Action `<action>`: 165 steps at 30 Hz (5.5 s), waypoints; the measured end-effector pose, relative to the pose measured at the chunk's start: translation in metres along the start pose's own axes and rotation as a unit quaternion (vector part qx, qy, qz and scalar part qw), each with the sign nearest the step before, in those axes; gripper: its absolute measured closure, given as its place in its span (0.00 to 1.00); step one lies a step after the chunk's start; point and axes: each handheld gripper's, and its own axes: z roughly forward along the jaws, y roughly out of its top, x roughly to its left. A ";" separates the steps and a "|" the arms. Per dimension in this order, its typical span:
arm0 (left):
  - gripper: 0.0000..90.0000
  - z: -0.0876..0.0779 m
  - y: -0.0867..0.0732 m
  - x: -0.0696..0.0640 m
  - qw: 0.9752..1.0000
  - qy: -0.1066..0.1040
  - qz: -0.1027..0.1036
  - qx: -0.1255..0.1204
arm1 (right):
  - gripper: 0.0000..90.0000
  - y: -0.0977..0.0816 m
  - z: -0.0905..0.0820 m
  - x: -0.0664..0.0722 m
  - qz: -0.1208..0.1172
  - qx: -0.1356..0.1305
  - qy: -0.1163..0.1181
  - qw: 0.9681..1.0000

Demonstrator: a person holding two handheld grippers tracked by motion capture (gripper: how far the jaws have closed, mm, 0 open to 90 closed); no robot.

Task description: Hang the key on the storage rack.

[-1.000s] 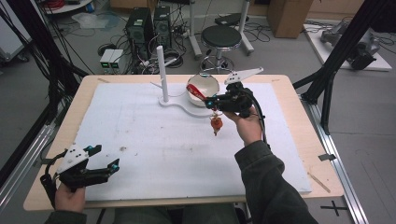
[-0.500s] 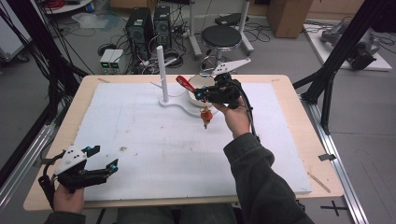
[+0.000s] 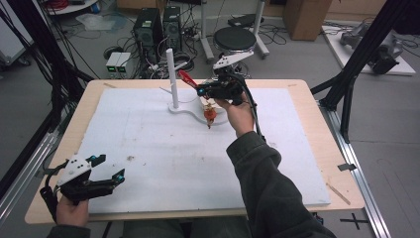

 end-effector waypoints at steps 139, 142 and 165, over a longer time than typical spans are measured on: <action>0.21 -0.005 -0.002 0.002 1.000 0.004 0.000 -0.004 | 0.86 -0.015 0.105 -0.025 0.066 0.093 -0.030 0.993; 0.21 -0.005 -0.002 0.002 1.000 0.004 0.000 -0.004 | 0.86 -0.019 0.100 -0.028 0.065 0.082 -0.030 0.994; 0.21 -0.004 -0.001 0.001 1.000 0.005 0.002 -0.001 | 0.70 -0.038 0.057 -0.041 0.089 0.040 0.009 0.995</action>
